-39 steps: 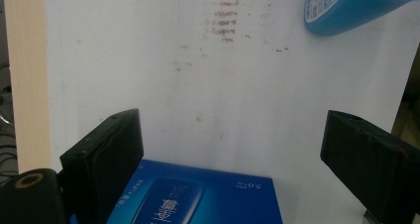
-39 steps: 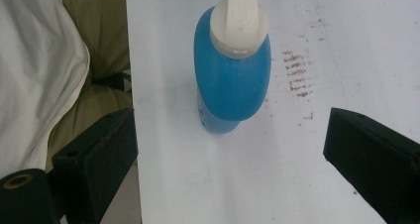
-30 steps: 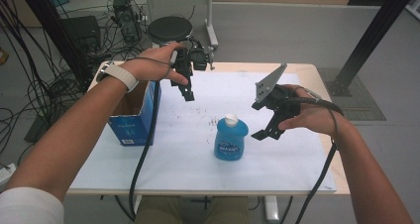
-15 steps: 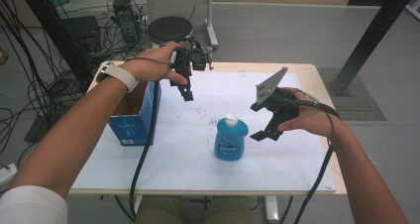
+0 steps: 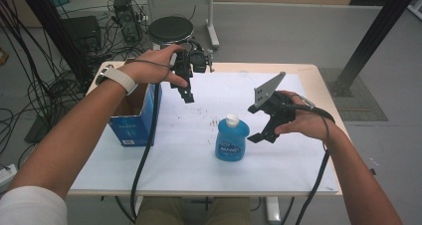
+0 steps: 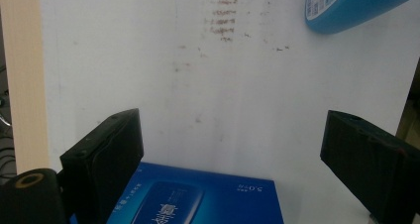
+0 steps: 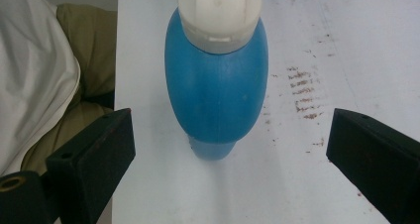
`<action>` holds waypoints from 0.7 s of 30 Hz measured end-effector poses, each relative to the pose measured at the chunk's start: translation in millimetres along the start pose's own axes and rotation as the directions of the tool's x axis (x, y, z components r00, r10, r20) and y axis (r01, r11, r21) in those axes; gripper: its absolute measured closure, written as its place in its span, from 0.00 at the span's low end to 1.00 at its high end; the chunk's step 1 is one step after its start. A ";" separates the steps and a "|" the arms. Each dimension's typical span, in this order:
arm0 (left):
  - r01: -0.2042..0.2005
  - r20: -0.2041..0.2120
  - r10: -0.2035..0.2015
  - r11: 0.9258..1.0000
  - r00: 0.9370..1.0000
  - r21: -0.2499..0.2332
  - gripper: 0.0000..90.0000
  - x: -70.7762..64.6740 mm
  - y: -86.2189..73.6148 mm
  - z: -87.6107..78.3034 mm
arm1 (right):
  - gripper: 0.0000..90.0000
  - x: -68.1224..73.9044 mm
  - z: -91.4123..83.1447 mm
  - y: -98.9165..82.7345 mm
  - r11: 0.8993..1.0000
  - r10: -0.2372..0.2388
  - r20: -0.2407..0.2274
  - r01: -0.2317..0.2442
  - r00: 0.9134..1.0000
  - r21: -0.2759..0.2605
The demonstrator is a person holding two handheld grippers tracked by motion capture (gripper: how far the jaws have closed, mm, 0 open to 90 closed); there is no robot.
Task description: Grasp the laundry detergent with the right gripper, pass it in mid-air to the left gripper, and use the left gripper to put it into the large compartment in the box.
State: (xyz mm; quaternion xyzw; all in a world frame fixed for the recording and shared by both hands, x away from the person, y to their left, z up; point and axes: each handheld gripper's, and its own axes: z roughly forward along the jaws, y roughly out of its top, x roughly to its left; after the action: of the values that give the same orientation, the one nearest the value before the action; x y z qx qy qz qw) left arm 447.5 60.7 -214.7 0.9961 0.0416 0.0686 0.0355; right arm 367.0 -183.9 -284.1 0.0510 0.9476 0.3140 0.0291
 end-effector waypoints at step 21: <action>0.010 0.019 -0.010 1.000 1.000 -0.003 0.11 1.2 -3.7 14.1 | 0.05 -0.5 22.0 -9.9 1.000 0.004 -0.019 -0.004 1.000 0.005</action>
State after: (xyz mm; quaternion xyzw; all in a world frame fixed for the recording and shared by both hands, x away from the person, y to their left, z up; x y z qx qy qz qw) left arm 450.3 63.6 -228.8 0.9965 0.0461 0.0592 0.0378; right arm 368.7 -178.8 -307.7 0.0499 0.9485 0.3123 0.0192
